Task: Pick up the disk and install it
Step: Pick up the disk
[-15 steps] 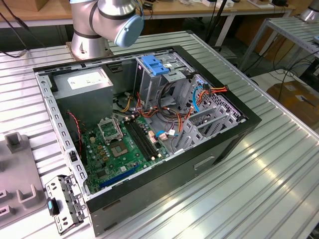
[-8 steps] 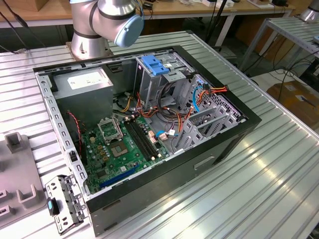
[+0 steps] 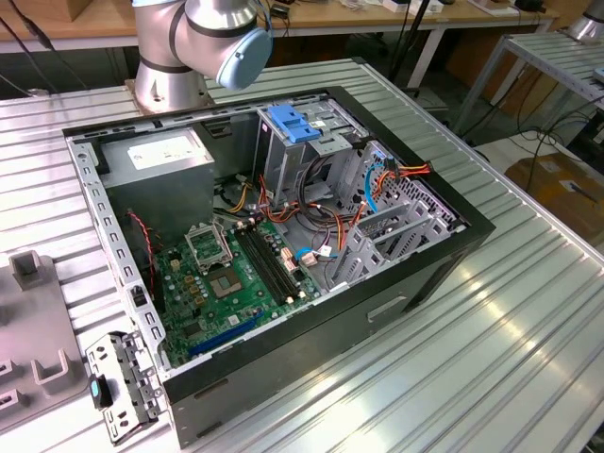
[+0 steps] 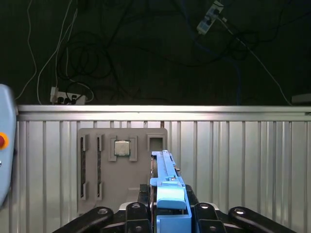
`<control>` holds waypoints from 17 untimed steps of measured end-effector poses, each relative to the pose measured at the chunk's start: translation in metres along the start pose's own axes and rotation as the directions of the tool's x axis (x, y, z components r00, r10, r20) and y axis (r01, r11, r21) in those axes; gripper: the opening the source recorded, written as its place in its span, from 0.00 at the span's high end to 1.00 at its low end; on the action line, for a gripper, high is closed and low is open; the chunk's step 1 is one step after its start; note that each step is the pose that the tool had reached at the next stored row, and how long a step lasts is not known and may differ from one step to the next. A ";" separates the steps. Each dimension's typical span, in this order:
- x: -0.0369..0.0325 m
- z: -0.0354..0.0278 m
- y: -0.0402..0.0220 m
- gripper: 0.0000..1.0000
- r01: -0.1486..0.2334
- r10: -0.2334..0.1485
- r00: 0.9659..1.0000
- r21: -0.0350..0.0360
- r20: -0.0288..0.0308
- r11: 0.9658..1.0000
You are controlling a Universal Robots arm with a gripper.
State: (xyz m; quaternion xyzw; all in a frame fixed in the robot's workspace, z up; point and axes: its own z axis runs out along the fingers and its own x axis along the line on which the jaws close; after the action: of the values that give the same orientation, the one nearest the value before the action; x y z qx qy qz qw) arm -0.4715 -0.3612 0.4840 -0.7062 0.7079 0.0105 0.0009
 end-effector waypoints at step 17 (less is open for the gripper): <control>-0.0001 -0.0108 -0.0016 0.63 0.000 0.000 1.000 0.000 0.002 1.000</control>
State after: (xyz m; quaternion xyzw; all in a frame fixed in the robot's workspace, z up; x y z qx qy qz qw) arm -0.4698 -0.3612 0.4947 -0.7062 0.7079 0.0111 0.0013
